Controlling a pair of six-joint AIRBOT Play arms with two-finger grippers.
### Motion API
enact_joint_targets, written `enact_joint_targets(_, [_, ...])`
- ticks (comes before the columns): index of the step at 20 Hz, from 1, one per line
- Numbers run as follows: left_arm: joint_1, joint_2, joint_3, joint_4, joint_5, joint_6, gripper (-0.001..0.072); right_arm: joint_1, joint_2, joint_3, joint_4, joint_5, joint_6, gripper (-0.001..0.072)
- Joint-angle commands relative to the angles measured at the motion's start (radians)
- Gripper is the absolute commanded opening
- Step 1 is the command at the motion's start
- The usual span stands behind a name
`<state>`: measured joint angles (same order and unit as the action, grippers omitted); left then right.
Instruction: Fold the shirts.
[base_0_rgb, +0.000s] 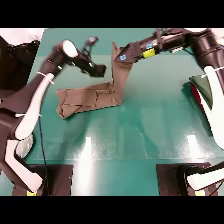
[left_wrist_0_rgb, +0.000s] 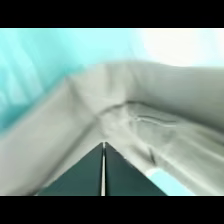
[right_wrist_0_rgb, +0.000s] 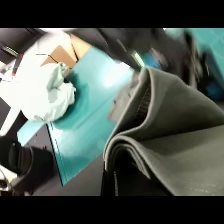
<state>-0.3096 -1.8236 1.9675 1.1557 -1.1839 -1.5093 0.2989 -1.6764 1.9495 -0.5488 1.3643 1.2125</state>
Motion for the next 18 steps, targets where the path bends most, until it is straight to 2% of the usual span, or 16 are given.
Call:
enact_joint_targets(1, [0.097, 0.129, 0.085, 0.162, -0.105, 0.006, 0.0031, 0.076, -0.035, 0.002, 0.001, -0.118, -0.002, 0.0009])
enact_joint_targets(6, [0.228, 0.348, 0.085, 0.370, -0.224, 0.025, 0.0032, 0.174, -0.107, 0.002, 0.002, -0.249, -0.022, 0.0010])
enact_joint_targets(9, [0.283, 0.430, 0.084, 0.382, -0.246, 0.024, 0.0032, 0.239, -0.166, 0.002, 0.008, -0.306, -0.068, 0.0015])
enact_joint_targets(12, [0.289, 0.462, 0.083, 0.382, -0.283, 0.024, 0.0032, 0.312, -0.233, 0.002, 0.009, -0.426, -0.116, 0.0016])
enact_joint_targets(13, [0.289, 0.463, 0.083, 0.375, -0.295, 0.023, 0.0032, 0.338, -0.256, 0.002, 0.016, -0.449, -0.127, 0.0066])
enact_joint_targets(14, [0.289, 0.462, 0.083, 0.361, -0.301, 0.021, 0.0032, 0.364, -0.284, 0.002, 0.042, -0.471, -0.162, 0.0271])
enact_joint_targets(15, [0.289, 0.461, 0.083, 0.350, -0.302, 0.015, 0.0032, 0.386, -0.309, 0.009, 0.080, -0.482, -0.198, 0.0377])
enact_joint_targets(17, [0.289, 0.462, 0.070, 0.325, -0.301, 0.016, 0.0031, 0.416, -0.367, 0.087, 0.078, -0.436, -0.207, 0.0471])
enact_joint_targets(18, [0.289, 0.461, 0.060, 0.312, -0.307, 0.016, 0.0032, 0.415, -0.373, 0.111, 0.074, -0.404, -0.208, 0.0471])
